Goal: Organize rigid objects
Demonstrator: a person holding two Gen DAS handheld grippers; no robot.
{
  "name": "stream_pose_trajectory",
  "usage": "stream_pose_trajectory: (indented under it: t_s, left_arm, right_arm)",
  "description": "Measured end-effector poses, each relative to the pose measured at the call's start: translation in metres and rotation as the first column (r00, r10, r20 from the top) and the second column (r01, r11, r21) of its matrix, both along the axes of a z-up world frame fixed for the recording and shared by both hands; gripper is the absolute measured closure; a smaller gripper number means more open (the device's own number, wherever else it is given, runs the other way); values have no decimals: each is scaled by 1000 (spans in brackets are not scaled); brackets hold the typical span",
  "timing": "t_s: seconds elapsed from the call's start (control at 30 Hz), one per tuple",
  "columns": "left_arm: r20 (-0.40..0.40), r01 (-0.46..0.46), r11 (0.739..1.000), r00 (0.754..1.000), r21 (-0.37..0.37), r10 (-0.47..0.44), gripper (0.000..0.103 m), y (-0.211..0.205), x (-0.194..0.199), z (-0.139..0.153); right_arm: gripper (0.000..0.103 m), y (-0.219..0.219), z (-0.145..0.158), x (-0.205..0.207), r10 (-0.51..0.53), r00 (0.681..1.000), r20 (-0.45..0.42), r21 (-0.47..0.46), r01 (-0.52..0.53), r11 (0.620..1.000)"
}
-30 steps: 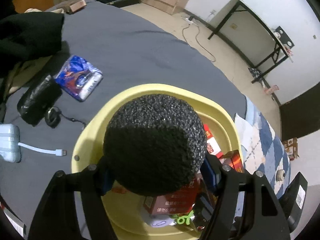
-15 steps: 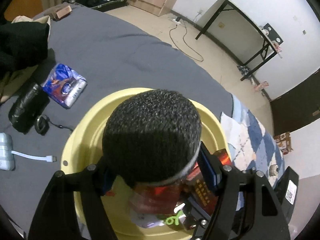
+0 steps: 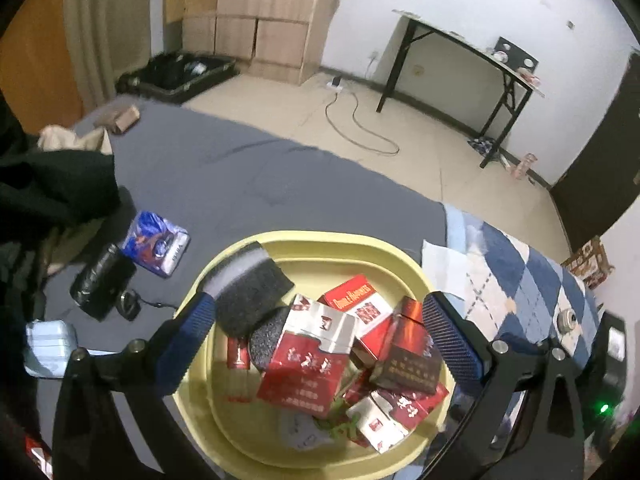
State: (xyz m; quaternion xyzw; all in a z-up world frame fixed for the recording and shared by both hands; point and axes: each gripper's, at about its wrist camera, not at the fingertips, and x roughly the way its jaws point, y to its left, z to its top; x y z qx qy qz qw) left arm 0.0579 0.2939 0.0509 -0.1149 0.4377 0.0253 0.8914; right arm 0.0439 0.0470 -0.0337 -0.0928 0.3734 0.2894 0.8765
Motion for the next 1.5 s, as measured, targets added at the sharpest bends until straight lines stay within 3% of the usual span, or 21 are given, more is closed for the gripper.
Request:
stream_pose_trajectory:
  t_s: [0.17, 0.37, 0.43, 0.57, 0.67, 0.77, 0.93, 1.0, 1.13, 1.23, 1.27, 1.33, 1.5]
  left_arm:
    - [19, 30, 999, 999, 32, -30, 0, -17, -24, 6]
    - [24, 60, 997, 998, 48, -61, 0, -55, -38, 15]
    - [40, 94, 995, 995, 36, -95, 0, -73, -40, 21]
    - [79, 166, 983, 982, 82, -173, 0, -127, -49, 26]
    - [79, 267, 961, 959, 67, -272, 0, -172, -50, 17]
    - [81, 332, 941, 938, 73, -337, 0, -215, -49, 3]
    - [85, 392, 918, 914, 61, -396, 0, -274, -43, -23]
    - [92, 398, 917, 912, 38, -400, 0, -296, -40, -40]
    - [25, 398, 917, 917, 36, -399, 0, -337, -33, -96]
    - [-37, 400, 916, 916, 14, -399, 0, -354, -33, -135]
    - [-14, 388, 920, 922, 55, -388, 0, -359, -37, -139]
    - [41, 384, 918, 920, 99, -389, 0, -364, -42, -140]
    - [50, 378, 919, 921, 112, -386, 0, -365, -45, -142]
  right_arm:
    - [0, -12, 11, -29, -17, 999, 40, 8, 17, 1000]
    - [0, -57, 7, -51, -132, 991, -5, 31, 132, 991]
    - [0, -75, 13, -62, -149, 989, 14, 36, 149, 988]
    - [0, -113, 22, -81, -203, 974, 106, -20, 206, 978]
    - [0, -144, 14, -88, -277, 954, 110, -50, 284, 958]
    - [0, -193, -3, -91, -411, 908, 76, -58, 416, 908]
    - [0, -266, -28, -96, -634, 773, 32, -62, 634, 771]
    - [0, -284, -36, -95, -687, 726, 14, -59, 687, 725]
    - [0, -305, -56, -98, -739, 673, 24, -62, 739, 671]
    - [0, -312, -68, -96, -755, 656, 3, -30, 755, 655]
    - [0, -309, -69, -97, -756, 654, 17, -44, 756, 653]
    - [0, -303, -71, -97, -758, 652, 38, -81, 758, 648]
    - [0, -300, -76, -91, -757, 652, 34, -92, 756, 648]
